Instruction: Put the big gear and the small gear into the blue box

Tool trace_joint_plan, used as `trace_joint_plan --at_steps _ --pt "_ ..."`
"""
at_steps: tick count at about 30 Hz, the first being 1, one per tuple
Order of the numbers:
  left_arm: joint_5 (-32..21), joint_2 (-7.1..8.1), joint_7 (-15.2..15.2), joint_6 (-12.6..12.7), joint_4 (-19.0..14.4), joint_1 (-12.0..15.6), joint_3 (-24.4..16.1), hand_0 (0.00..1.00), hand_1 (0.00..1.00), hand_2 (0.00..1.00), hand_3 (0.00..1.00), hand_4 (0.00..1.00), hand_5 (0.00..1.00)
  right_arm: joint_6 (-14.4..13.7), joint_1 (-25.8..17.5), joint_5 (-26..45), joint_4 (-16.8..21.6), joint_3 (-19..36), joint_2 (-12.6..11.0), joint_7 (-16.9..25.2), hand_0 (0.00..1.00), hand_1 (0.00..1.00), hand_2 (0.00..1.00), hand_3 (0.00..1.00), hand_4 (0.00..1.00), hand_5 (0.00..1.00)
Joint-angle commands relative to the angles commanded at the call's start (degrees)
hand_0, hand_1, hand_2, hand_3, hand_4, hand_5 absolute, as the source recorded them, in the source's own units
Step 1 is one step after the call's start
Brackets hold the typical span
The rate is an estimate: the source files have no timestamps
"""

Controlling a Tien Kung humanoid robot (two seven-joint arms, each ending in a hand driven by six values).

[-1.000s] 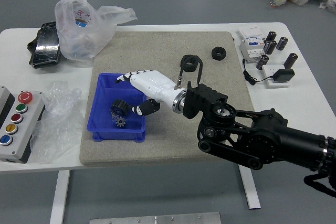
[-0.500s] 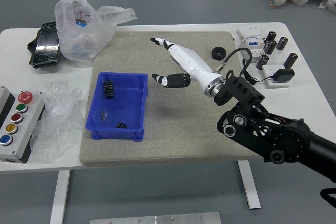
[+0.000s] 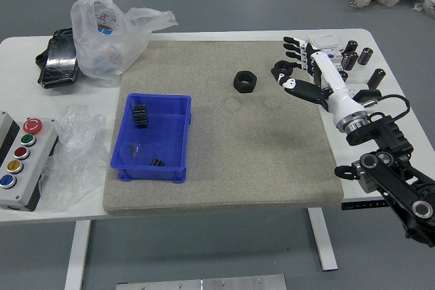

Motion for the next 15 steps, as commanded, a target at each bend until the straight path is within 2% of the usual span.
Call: trace_joint_plan --at_steps 2,3,8,9,14,15 --pt "-0.3 0.04 -0.4 0.0 0.2 -0.1 0.3 0.688 0.612 0.59 0.67 0.645 0.463 2.4 -2.8 4.3 -0.2 3.1 -0.4 2.7 0.719 0.769 0.788 0.739 0.729 0.404" --pt "-0.4 0.07 -0.5 0.0 0.3 -0.2 0.5 0.688 0.611 0.589 0.669 0.646 0.463 3.5 -4.1 6.4 -0.3 4.5 -0.5 3.8 0.636 0.685 0.735 0.72 0.854 0.723" --pt "-1.2 0.24 -1.1 0.0 0.6 -0.8 1.3 0.688 0.611 0.589 0.669 0.646 0.463 8.5 -9.5 16.3 -0.5 11.8 -0.4 8.2 0.636 0.685 0.735 0.72 0.854 0.723" --pt "-1.3 0.26 -1.1 0.0 0.7 -0.9 1.4 0.688 0.586 0.569 0.669 0.644 0.46 8.9 -9.9 17.5 -0.4 12.8 -0.4 8.5 0.573 0.629 0.699 0.719 0.939 0.923" --pt "-1.3 0.5 -1.3 -0.2 0.8 -1.4 1.5 0.688 0.586 0.569 0.669 0.644 0.46 10.1 -11.5 24.2 0.7 18.9 -0.6 9.4 0.573 0.629 0.699 0.719 0.939 0.923" --pt "-1.1 0.56 -1.2 -0.3 0.9 -1.5 1.5 0.688 0.571 0.546 0.668 0.646 0.453 10.2 -11.7 25.1 0.9 20.0 -0.6 9.4 0.548 0.603 0.671 0.699 0.965 0.987"
